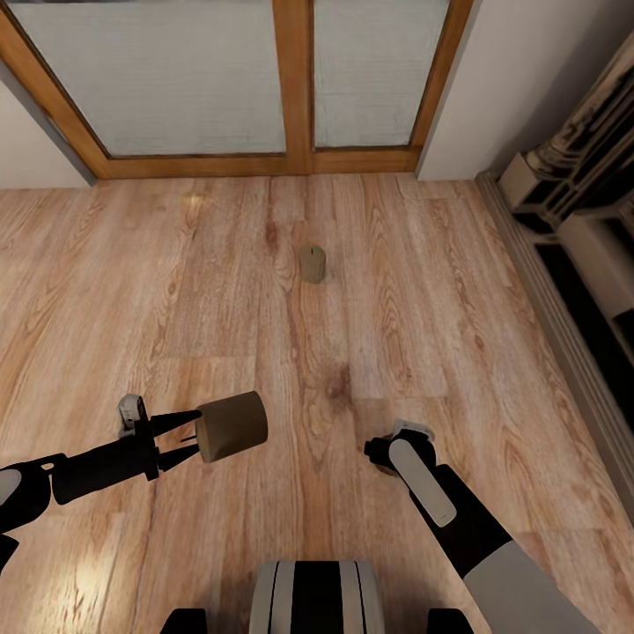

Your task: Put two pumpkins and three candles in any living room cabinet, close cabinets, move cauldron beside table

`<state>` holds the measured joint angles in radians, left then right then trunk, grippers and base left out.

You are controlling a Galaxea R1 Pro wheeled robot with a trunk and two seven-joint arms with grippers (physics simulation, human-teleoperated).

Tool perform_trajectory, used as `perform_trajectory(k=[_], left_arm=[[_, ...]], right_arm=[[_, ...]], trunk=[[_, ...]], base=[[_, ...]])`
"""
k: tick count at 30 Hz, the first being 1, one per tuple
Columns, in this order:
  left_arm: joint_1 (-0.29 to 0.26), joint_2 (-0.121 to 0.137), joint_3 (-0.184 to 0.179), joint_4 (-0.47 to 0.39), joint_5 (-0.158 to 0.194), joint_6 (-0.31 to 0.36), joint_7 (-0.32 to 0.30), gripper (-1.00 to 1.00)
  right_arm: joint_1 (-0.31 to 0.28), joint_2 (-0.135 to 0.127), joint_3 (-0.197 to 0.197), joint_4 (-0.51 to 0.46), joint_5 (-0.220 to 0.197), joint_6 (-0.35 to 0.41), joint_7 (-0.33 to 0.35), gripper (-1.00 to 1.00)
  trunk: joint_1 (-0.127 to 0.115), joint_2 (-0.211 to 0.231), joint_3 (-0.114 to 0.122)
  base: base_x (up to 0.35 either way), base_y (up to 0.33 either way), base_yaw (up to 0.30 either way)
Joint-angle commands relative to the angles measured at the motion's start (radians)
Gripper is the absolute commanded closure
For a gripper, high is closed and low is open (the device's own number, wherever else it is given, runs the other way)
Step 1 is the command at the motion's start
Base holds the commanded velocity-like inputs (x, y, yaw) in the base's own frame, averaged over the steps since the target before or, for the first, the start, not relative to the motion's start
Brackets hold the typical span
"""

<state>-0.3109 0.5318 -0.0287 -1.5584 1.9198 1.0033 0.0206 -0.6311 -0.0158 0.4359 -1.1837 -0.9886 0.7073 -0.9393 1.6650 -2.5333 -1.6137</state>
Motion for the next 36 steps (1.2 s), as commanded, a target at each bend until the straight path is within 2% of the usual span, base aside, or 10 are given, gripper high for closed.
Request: perform_trajectory(k=[1, 11, 36], left_arm=[[0.000, 0.001, -0.001, 0.000, 0.005, 0.001, 0.002, 1.00], [0.000, 0.000, -0.001, 0.000, 0.005, 0.001, 0.002, 1.00], [0.000, 0.002, 0.000, 0.000, 0.004, 0.001, 0.002, 1.00]], right_arm=[[-0.001, -0.001, 0.003, 0.000, -0.007, 0.003, -0.009, -1.00], [-0.001, 0.000, 0.003, 0.013, -0.008, -0.030, -0.020, -1.00], [-0.001, -0.001, 0.001, 0.039, -0.008, -0.041, -0.022, -1.00]], trunk=[[0.000, 0.000, -0.001], [0.000, 0.000, -0.001], [0.000, 0.000, -0.001]], base=[[0.000, 0.000, 0.000], [0.000, 0.000, 0.000], [0.038, 0.000, 0.000]])
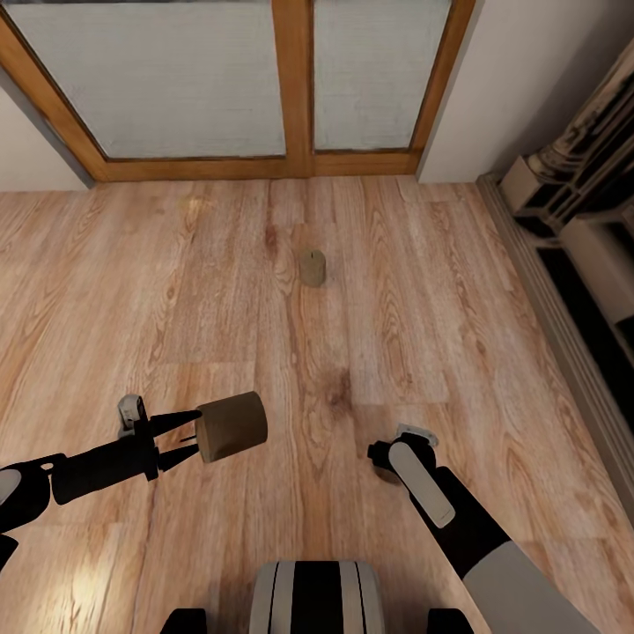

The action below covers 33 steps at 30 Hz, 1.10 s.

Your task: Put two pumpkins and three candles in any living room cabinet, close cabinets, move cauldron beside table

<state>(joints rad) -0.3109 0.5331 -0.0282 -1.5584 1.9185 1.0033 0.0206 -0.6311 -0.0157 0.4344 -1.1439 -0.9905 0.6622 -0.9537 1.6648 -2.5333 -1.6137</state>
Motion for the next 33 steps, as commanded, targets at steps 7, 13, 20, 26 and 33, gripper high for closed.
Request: perform_trajectory(k=[7, 13, 20, 26, 33], left_arm=[[0.000, 0.001, -0.001, 0.000, 0.005, 0.001, 0.002, 1.00], [0.000, 0.001, -0.001, 0.000, 0.003, 0.001, 0.002, 1.00], [0.000, 0.001, -0.002, 0.000, 0.002, 0.001, 0.002, 1.00], [0.000, 0.001, -0.001, 0.001, 0.001, 0.001, 0.002, 1.00], [0.000, 0.001, -0.001, 0.000, 0.000, 0.001, 0.002, 1.00]], right_arm=[[-0.001, -0.001, -0.031, 0.015, -0.007, 0.004, -0.007, -1.00], [-0.001, -0.001, -0.043, 0.017, -0.007, 0.004, -0.007, -1.00], [-0.001, -0.001, -0.043, 0.017, -0.007, 0.004, -0.005, -1.00], [-0.001, -0.001, -0.043, 0.018, -0.007, 0.004, -0.001, -1.00], [-0.001, -0.001, -0.043, 0.018, -0.007, 0.004, 0.007, -1.00]], trunk=[[0.000, 0.000, -0.001], [0.000, 0.000, -0.001], [0.000, 0.000, -0.001], [0.000, 0.000, -0.001], [0.001, -0.001, -0.012]], base=[[0.034, -0.039, 0.000], [0.033, -0.024, 0.000], [0.022, -0.001, 0.000], [0.030, 0.000, 0.000], [0.002, 0.000, 0.000]])
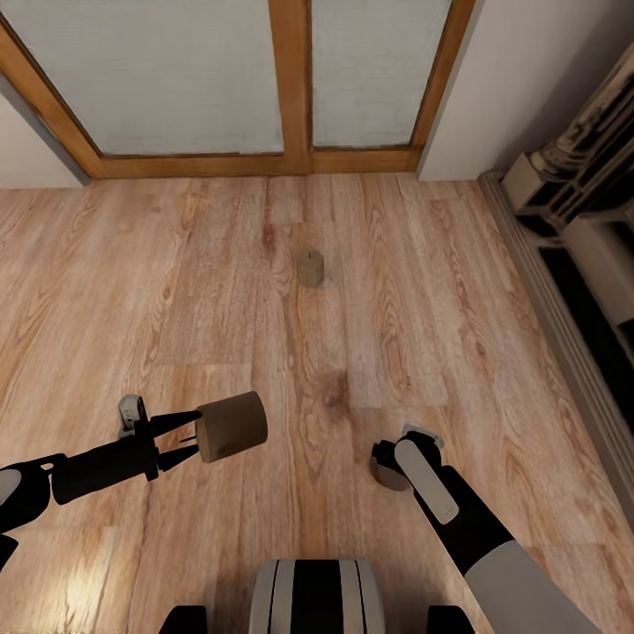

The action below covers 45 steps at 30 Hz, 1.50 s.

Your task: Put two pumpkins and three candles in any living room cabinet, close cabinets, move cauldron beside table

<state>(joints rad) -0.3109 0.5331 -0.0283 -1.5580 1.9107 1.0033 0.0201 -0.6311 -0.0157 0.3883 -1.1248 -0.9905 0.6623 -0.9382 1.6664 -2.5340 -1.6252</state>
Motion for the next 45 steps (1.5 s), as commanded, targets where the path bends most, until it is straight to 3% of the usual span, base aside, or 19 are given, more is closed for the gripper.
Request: perform_trajectory(k=[1, 12, 21, 22, 45], left_arm=[[-0.001, 0.001, -0.001, 0.000, 0.008, 0.001, 0.002, 1.00], [-0.001, 0.001, -0.001, -0.001, 0.008, 0.002, -0.001, 1.00], [-0.001, 0.001, -0.001, -0.001, 0.008, 0.002, -0.001, 1.00], [-0.001, 0.001, -0.001, -0.001, 0.009, 0.002, -0.001, 1.00], [-0.001, 0.001, -0.001, 0.000, 0.010, 0.002, -0.002, 1.00]], right_arm=[[-0.001, -0.001, 0.003, -0.001, -0.007, 0.003, -0.007, -1.00], [-0.001, -0.001, 0.001, -0.001, -0.007, 0.003, -0.004, -1.00], [-0.001, 0.000, 0.001, -0.001, -0.007, 0.003, -0.004, -1.00], [-0.001, 0.000, 0.001, -0.001, -0.007, 0.003, -0.004, 1.00], [-0.001, 0.000, 0.001, -0.001, -0.014, 0.003, -0.002, 1.00]], trunk=[[0.000, 0.000, -0.001], [0.003, -0.002, -0.028], [0.003, -0.002, -0.028], [0.003, -0.002, -0.028], [0.002, -0.001, -0.020]], base=[[0.000, 0.000, 0.000], [0.000, 0.000, 0.000], [0.000, 0.000, 0.000], [0.000, 0.000, 0.000], [0.000, 0.000, 0.000]])
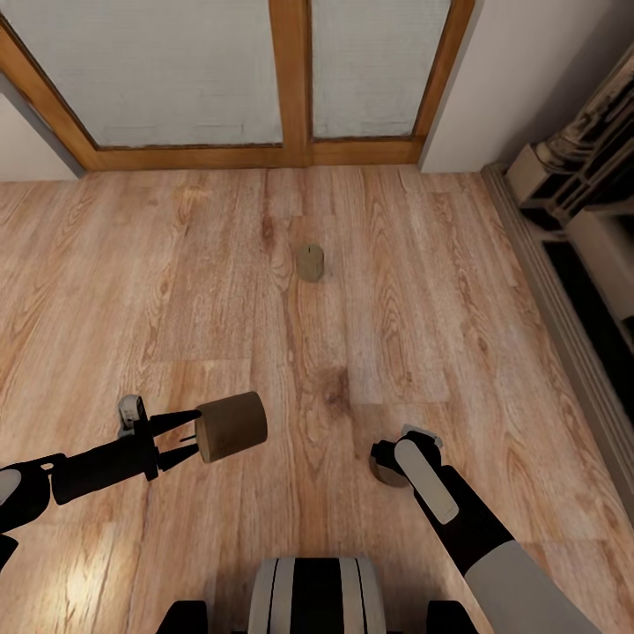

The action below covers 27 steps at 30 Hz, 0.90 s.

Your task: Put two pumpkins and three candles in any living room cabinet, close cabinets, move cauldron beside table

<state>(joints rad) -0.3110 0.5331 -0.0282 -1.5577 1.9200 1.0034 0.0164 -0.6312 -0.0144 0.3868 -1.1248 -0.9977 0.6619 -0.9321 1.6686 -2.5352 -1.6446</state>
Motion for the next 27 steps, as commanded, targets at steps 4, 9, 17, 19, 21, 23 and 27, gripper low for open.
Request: perform_trajectory(k=[4, 9, 17, 19, 21, 23, 27], left_arm=[[0.000, 0.001, -0.001, 0.001, 0.002, 0.001, 0.002, 1.00], [0.000, 0.001, -0.001, 0.001, 0.002, 0.002, 0.002, 1.00], [0.000, 0.001, -0.001, 0.001, 0.002, 0.001, 0.002, 1.00], [0.000, 0.001, -0.001, 0.000, 0.002, 0.001, 0.002, 1.00], [0.000, 0.001, -0.001, 0.000, 0.002, 0.001, 0.002, 1.00], [0.000, 0.000, -0.001, 0.000, 0.002, 0.001, 0.003, 1.00], [0.000, 0.001, 0.000, 0.001, -0.006, 0.000, 0.010, 1.00]], right_arm=[[-0.001, -0.002, 0.003, -0.001, -0.007, 0.003, -0.008, 1.00], [-0.001, -0.001, 0.003, -0.001, -0.007, 0.003, -0.009, 1.00], [-0.001, -0.001, 0.003, -0.002, -0.007, 0.003, -0.008, 1.00], [-0.001, -0.002, 0.003, -0.002, -0.008, 0.003, -0.008, 1.00], [-0.001, -0.002, 0.003, -0.003, -0.008, 0.004, -0.008, 1.00], [-0.001, -0.002, 0.004, -0.004, -0.007, 0.004, -0.008, 1.00], [-0.001, -0.002, 0.004, -0.004, -0.005, 0.004, -0.008, 1.00]], trunk=[[0.000, 0.000, -0.001], [-0.002, 0.000, 0.011], [-0.005, 0.002, 0.038], [-0.006, 0.003, 0.046], [-0.006, 0.003, 0.054], [-0.007, 0.003, 0.061], [-0.009, 0.004, 0.077]], base=[[0.000, 0.000, 0.000], [0.000, 0.000, 0.000], [0.000, 0.000, 0.000], [0.000, 0.000, 0.000], [0.000, 0.000, 0.000], [0.000, 0.000, 0.000], [0.000, 0.000, 0.000]])
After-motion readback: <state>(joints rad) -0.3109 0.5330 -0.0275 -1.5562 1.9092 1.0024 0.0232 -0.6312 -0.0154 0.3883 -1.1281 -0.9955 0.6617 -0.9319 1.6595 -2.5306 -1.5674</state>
